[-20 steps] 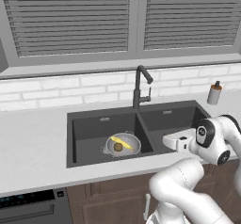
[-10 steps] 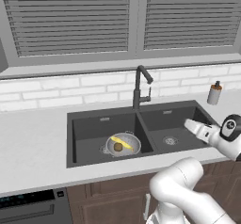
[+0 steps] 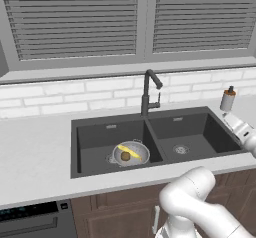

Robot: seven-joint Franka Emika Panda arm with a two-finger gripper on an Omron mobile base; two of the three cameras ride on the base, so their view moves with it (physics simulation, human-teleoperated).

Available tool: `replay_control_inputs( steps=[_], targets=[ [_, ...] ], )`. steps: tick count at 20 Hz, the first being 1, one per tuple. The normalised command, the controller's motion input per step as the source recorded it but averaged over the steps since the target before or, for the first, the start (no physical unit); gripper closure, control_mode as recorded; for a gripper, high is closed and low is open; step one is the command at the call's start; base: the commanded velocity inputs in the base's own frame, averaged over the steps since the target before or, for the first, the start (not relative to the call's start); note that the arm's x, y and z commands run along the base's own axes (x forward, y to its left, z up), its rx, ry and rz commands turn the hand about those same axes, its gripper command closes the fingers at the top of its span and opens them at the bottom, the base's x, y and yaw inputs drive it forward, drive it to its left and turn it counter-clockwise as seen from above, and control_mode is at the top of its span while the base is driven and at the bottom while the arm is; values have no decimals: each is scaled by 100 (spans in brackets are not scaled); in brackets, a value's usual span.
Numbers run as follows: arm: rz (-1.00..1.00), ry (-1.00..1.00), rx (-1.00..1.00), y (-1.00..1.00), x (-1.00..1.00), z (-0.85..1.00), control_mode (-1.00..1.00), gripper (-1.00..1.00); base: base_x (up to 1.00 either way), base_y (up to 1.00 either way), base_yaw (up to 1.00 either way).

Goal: Put the colander in the sink, put the kiwi, banana, tangerine in the colander, and turn on the sink faucet and pour water over the colander.

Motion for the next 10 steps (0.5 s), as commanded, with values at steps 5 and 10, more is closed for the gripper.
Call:
replay_control_inputs(
  steps=[5, 10],
  targets=[
    [-6, -30, 51, -62, -37, 13, -100, -100, 0, 0, 0],
    [0, -23, 71, -69, -33, 3, -100, -100, 0, 0, 0]
  ],
)
